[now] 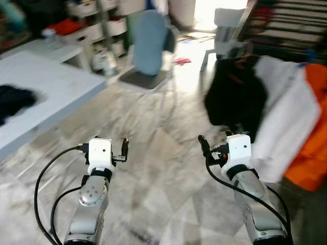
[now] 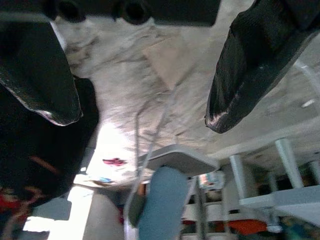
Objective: Hang hanger
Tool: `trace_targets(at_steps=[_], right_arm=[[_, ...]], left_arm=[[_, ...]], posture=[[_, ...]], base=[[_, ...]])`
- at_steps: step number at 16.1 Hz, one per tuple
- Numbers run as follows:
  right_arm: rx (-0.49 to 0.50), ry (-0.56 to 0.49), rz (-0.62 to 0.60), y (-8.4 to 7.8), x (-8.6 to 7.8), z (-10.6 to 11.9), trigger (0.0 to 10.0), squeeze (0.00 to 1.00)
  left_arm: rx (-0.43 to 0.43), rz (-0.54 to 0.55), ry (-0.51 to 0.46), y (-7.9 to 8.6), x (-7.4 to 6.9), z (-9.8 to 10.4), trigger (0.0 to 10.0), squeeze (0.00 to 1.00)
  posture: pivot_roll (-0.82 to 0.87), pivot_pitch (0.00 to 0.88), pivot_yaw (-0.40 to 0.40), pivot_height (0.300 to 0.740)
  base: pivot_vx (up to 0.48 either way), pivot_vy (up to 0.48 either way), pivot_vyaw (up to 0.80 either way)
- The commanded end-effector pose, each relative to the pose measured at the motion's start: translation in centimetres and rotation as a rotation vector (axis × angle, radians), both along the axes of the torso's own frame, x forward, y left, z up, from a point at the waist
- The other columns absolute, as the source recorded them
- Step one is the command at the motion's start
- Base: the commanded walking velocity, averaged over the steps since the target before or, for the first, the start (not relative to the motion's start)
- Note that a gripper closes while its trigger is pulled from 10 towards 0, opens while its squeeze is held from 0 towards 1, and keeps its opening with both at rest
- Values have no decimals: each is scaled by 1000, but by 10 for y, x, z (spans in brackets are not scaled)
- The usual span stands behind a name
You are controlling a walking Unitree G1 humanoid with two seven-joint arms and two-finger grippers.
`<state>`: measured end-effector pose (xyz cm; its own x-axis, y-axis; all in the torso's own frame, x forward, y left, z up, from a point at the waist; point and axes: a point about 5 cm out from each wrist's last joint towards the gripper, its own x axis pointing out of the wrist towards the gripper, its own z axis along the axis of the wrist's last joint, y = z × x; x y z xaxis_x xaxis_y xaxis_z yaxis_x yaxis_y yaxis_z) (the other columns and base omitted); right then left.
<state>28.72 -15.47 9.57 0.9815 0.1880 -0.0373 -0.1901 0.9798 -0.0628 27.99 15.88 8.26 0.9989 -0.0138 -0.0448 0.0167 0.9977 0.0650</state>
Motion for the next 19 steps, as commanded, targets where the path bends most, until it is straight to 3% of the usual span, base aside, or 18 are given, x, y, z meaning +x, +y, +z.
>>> trace_targets(at_steps=[1, 8, 11, 16, 19], right_arm=[[-2, 3, -8, -1, 1, 1, 10000, 0], [-17, 7, -11, 0, 1, 0, 10000, 0], [-10, 2, -12, 0, 0, 1, 10000, 0], [-9, 3, -23, 1, 0, 0, 10000, 0], [-12, 3, -29, 1, 1, 0, 10000, 0]], left_arm=[[2, -9, -4, 1, 1, 2, 10000, 0], [-8, -25, -3, -1, 2, 2, 10000, 0], [-16, -36, -9, -2, 3, 4, 10000, 0], [-29, -67, 1, -5, 4, 4, 10000, 0], [-51, -98, -1, -8, 6, 6, 10000, 0]], posture=[[-123, 0, 36, 740], [-129, 0, 40, 740], [-132, 0, 46, 740], [-131, 0, 53, 740], [-129, 0, 54, 740]], base=[[322, 0, 0], [388, 0, 0], [432, 0, -688], [423, 0, 0], [423, 0, -800]])
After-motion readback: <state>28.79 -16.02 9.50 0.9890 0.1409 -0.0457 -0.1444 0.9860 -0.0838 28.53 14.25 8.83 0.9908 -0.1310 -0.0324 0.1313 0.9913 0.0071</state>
